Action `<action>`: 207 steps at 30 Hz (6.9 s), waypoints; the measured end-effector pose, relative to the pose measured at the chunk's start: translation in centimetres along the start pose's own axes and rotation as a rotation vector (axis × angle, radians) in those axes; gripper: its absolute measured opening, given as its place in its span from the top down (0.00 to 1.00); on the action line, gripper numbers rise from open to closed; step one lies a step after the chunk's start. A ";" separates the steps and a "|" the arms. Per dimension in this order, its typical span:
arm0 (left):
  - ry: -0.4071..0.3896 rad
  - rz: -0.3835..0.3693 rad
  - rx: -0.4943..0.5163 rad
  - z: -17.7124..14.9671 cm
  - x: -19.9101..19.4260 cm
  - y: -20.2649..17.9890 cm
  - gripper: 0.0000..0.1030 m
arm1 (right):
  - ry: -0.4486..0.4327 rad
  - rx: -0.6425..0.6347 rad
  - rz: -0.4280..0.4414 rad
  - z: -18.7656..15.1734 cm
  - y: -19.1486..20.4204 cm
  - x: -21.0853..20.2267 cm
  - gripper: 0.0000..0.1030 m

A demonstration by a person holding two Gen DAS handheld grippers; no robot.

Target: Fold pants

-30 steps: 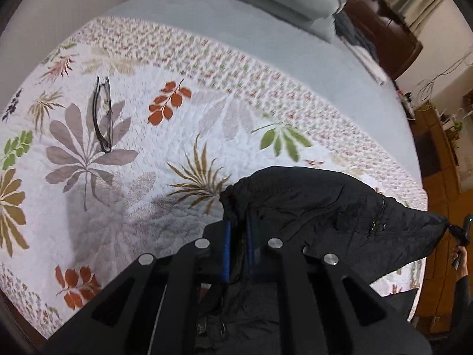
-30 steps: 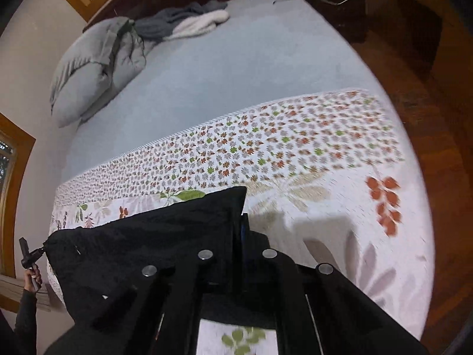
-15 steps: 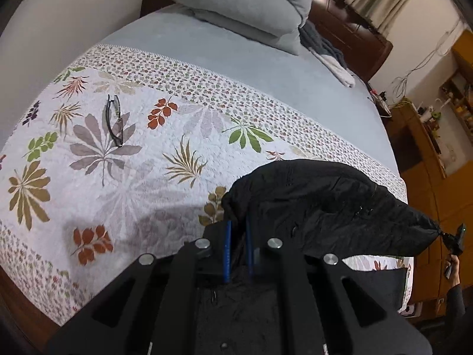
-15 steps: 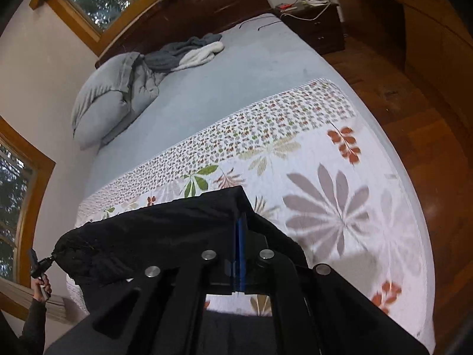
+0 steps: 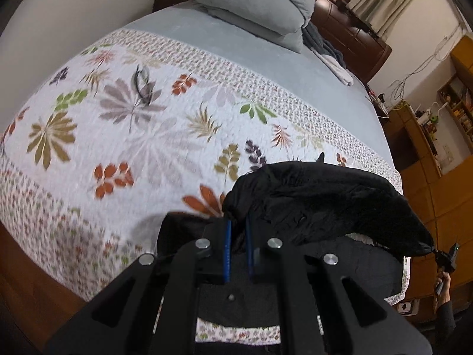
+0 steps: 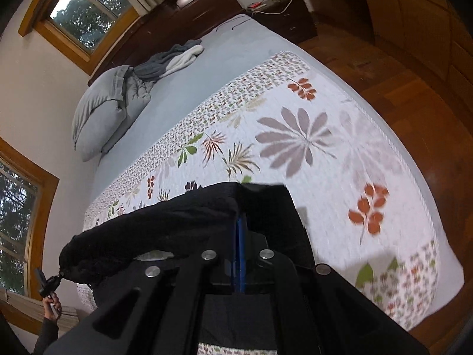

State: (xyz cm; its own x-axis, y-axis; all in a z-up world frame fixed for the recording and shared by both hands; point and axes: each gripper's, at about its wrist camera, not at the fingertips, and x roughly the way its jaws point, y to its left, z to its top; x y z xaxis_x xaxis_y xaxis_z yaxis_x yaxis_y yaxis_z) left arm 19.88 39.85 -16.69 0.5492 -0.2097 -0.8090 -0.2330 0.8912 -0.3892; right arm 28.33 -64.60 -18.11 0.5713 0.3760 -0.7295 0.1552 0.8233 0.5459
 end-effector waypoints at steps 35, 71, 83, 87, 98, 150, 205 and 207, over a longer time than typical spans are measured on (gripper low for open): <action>0.172 0.328 0.216 -11.8 3.7 4.2 0.63 | 0.011 0.182 -0.087 -13.7 -5.2 -0.4 0.88; 0.156 0.275 -0.251 -13.1 11.1 5.6 0.76 | -0.105 0.720 0.156 -20.7 -9.9 3.6 0.77; 0.141 0.334 -0.205 -9.7 11.1 6.2 0.80 | -0.060 0.647 0.106 -22.4 -9.4 4.0 0.97; 0.129 0.335 -0.200 -10.6 10.7 6.5 0.79 | -0.062 0.648 0.086 -22.1 -9.7 4.4 0.97; 0.045 0.264 -0.089 -12.0 6.4 4.7 0.38 | -0.157 0.736 0.141 -23.4 -12.7 1.6 0.90; 0.140 0.317 -0.133 -12.2 9.6 3.3 0.18 | -0.180 0.820 0.351 -23.6 -14.2 6.3 0.46; -0.107 0.032 -0.270 -17.5 5.0 4.6 0.14 | -0.268 0.059 0.060 -15.4 21.2 -4.5 0.86; -0.117 0.025 -0.279 -17.8 4.9 4.5 0.14 | -0.268 0.043 0.052 -15.5 22.0 -4.4 0.86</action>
State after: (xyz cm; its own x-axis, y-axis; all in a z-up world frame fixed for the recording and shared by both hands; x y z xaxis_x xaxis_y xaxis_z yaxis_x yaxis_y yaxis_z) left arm 7.27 35.73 -30.26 0.6255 -0.1267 -0.7699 -0.4503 0.7473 -0.4887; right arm 16.77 -41.56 -9.28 0.7715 0.2862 -0.5682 0.1511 0.7851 0.6007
